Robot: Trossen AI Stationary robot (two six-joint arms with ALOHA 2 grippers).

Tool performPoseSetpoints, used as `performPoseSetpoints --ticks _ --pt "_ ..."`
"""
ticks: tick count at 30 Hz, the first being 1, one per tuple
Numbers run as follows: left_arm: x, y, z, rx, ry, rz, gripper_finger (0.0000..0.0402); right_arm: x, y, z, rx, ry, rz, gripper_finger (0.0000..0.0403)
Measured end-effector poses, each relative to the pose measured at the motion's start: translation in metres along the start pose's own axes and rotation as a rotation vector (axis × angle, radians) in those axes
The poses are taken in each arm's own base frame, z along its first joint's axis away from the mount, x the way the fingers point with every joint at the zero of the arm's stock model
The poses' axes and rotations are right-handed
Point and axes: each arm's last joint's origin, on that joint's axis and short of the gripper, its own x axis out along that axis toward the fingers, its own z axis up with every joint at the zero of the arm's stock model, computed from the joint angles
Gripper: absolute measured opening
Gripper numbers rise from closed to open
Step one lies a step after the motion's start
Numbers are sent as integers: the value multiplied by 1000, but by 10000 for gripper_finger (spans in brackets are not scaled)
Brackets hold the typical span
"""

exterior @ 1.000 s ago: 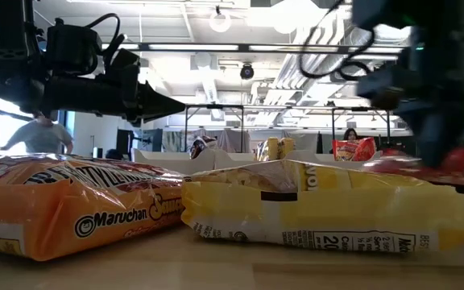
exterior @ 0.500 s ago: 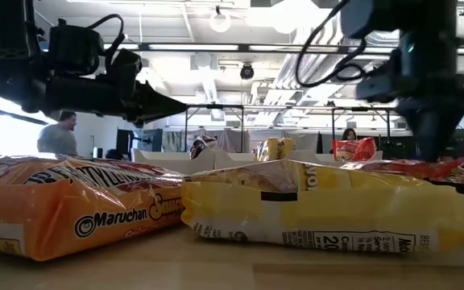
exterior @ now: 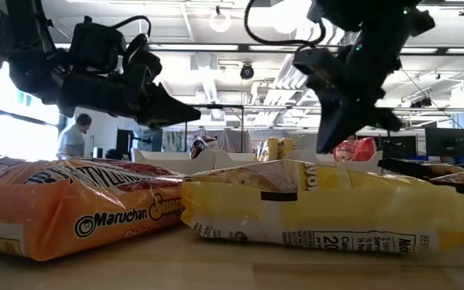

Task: Sort Maruchan noodles
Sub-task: Put the orange noodle into the right white bin

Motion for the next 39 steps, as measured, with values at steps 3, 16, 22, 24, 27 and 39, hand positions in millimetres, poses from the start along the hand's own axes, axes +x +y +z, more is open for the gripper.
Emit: performPoseSetpoints --ticks 3,16,22,24,27,39 --pt "0 -1 0 12 0 -6 23 -10 -3 -2 44 8 -12 30" --pt "44 -6 -31 1 129 -143 1 24 -43 -29 323 -125 143 186" --pt "72 -17 -49 6 167 -227 0 30 -56 -27 371 -184 225 243" --pt "78 -19 -51 3 166 -236 0 31 -58 -24 384 -200 244 246" --pt "84 -22 -49 7 149 -237 0 32 -61 -23 377 -206 235 248" --pt "101 -22 -66 -21 190 -193 0 31 -60 -16 398 -233 267 248"
